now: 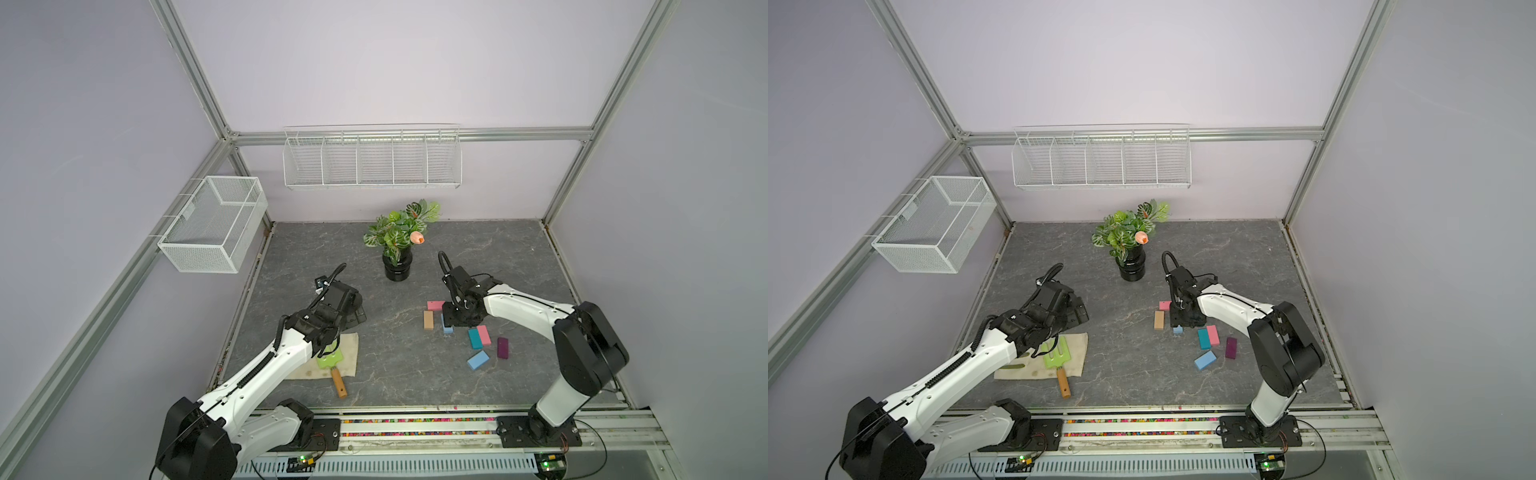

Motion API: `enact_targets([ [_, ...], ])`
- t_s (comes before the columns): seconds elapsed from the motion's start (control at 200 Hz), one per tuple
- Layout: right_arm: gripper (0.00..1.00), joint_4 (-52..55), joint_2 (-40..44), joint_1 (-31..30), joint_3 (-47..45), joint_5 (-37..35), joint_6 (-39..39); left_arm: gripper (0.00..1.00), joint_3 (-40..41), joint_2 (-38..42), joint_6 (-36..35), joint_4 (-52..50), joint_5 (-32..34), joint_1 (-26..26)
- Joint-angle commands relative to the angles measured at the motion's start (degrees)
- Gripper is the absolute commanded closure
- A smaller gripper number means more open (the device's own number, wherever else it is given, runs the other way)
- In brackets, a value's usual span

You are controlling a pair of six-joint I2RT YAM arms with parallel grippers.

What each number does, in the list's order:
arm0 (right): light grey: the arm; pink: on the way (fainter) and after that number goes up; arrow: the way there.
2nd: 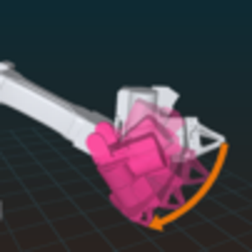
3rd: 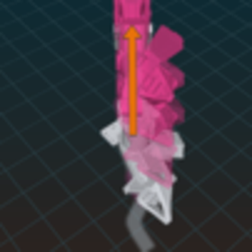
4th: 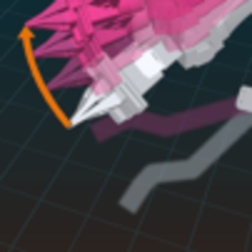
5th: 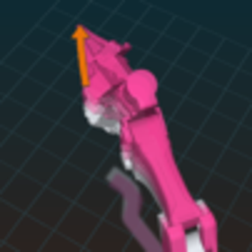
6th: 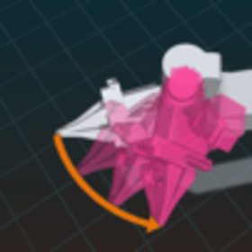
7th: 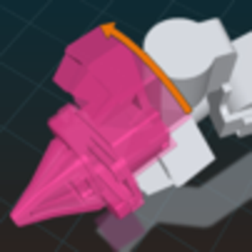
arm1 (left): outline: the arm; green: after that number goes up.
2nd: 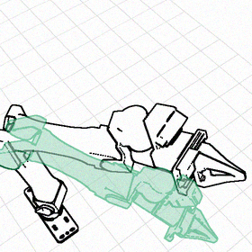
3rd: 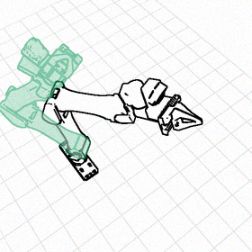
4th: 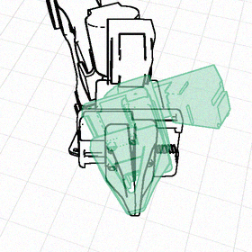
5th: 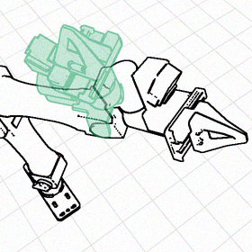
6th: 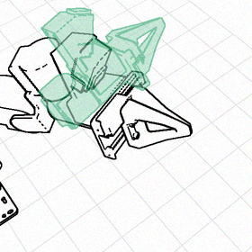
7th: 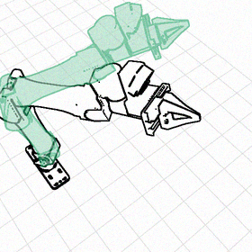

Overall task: Assemble the number 8 with building blocks
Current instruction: Pick up the building block from the center of the board.

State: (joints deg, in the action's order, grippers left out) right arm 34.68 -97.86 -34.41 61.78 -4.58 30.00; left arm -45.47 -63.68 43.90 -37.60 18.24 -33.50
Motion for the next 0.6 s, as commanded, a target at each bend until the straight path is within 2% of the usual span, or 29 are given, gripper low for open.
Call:
enact_targets([
  [0.0, 0.43, -0.7, -1.6, -0.5, 1.4, 1.4, 0.1, 0.01, -1.7, 0.3, 0.1, -0.5, 1.5, -0.3],
  [0.335, 0.43, -1.1, -4.2, -1.0, 1.2, 1.5, 0.2, 0.01, -1.8, -0.2, -0.1, -0.4, 1.5, -0.3],
  [0.365, 0.46, -0.7, -4.3, -1.1, 1.2, 1.0, 0.1, 0.01, -1.8, -0.1, 0.1, -0.3, 1.5, -0.3],
  [0.505, 0.76, 1.5, -4.5, -1.2, 0.9, -0.7, -1.4, 0.00, -1.7, -0.1, 0.0, -0.3, 1.5, -0.3],
  [0.595, 0.88, 3.1, -4.1, -1.2, 0.1, -2.7, -2.6, 0.01, -1.6, 0.0, 0.0, -0.4, 1.5, -0.3],
])
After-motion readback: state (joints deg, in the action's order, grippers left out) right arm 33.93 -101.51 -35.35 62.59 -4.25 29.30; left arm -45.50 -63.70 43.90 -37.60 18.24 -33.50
